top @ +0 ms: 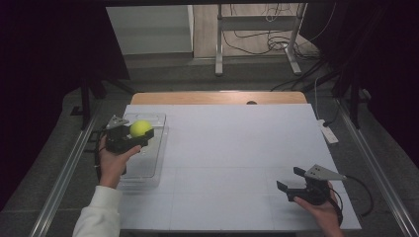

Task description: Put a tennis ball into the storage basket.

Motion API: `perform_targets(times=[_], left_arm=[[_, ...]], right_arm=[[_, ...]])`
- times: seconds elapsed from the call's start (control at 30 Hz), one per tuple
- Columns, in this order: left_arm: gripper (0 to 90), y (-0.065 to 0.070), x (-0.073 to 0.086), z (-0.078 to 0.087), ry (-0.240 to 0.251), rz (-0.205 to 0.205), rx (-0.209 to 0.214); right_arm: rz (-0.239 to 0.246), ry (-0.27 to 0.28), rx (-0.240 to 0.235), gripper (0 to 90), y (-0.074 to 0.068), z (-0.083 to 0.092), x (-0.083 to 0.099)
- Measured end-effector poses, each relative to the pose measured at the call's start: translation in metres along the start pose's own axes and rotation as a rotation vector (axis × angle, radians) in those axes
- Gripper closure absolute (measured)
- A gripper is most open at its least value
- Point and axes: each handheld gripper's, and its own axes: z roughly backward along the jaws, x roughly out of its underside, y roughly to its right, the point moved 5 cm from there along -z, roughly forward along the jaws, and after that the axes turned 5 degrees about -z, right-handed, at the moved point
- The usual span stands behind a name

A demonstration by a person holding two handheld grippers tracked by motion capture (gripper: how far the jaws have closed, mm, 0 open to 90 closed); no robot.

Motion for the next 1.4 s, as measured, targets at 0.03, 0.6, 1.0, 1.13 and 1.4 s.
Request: perform_targets(times=[0.03,0.6,1.0,1.13,1.4], left_arm=[[26.9,-0.002,0.001,0.001,-0.002,0.004,-0.004],[26.9,-0.021,0.005,0.006,-0.023,0.029,-0.049],[26.9,-0.029,0.011,0.007,-0.039,0.041,-0.062],[26.9,-0.030,0.013,0.005,-0.050,0.041,-0.063],[26.8,-0.034,0.018,-0.002,-0.093,0.042,-0.075]], right_arm=[[0.000,0.000,0.000,13.2,0.000,0.000,0.000],[-0.003,0.006,-0.006,13.2,0.001,0.001,-0.001],[-0.002,0.003,-0.006,13.2,0.000,0.000,0.000],[-0.001,0.002,-0.006,13.2,0.000,0.000,0.000],[-0.001,0.002,-0.006,13.2,0.000,0.000,0.000]])
